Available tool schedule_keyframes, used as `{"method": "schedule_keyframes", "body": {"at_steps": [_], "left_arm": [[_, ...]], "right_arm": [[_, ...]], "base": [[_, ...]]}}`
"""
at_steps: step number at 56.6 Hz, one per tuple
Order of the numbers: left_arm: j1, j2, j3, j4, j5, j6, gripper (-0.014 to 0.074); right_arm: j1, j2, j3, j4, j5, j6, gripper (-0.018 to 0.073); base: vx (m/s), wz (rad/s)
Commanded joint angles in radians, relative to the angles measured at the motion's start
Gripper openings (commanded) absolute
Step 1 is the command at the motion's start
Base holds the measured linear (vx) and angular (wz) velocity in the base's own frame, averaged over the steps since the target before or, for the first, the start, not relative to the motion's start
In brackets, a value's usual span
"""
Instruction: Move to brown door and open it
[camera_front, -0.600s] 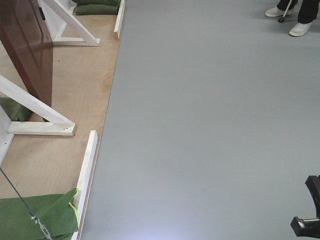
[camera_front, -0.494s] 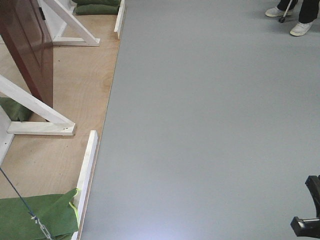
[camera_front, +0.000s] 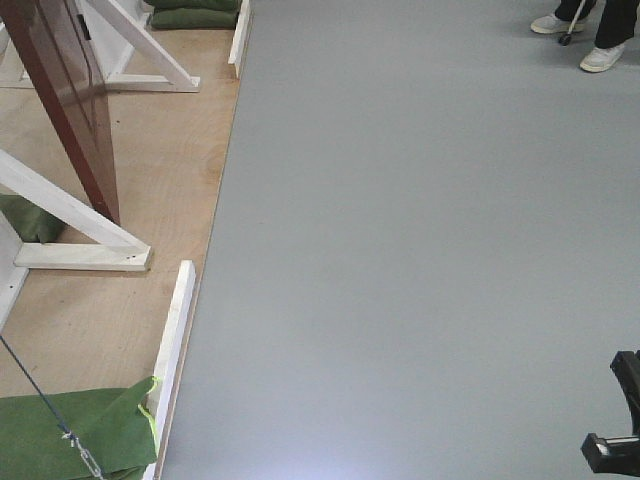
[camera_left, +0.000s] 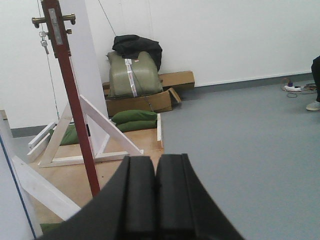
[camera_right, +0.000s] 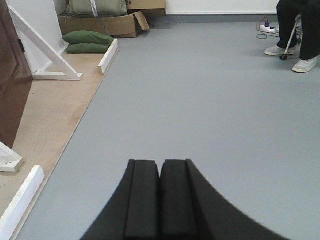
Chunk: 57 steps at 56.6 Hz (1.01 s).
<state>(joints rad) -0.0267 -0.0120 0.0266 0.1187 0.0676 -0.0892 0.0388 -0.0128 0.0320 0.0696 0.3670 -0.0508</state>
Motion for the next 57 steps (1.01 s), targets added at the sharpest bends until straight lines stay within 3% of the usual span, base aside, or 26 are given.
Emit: {"method": "schedule_keyframes", "body": {"at_steps": [1,57], "left_arm": [[-0.003,-0.013,-0.017,-0.008,-0.073,-0.002,0.0036],[-0.003,-0.013,-0.017,-0.008,-0.073,-0.002,0.0036]], "right_arm": [[0.000,-0.006,0.004,-0.003,-0.077,-0.006,0.0000],[0.000,-0.006,0.004,-0.003,-0.077,-0.006,0.0000]], "base": [[0.00,0.00],[0.12,0.04]]}}
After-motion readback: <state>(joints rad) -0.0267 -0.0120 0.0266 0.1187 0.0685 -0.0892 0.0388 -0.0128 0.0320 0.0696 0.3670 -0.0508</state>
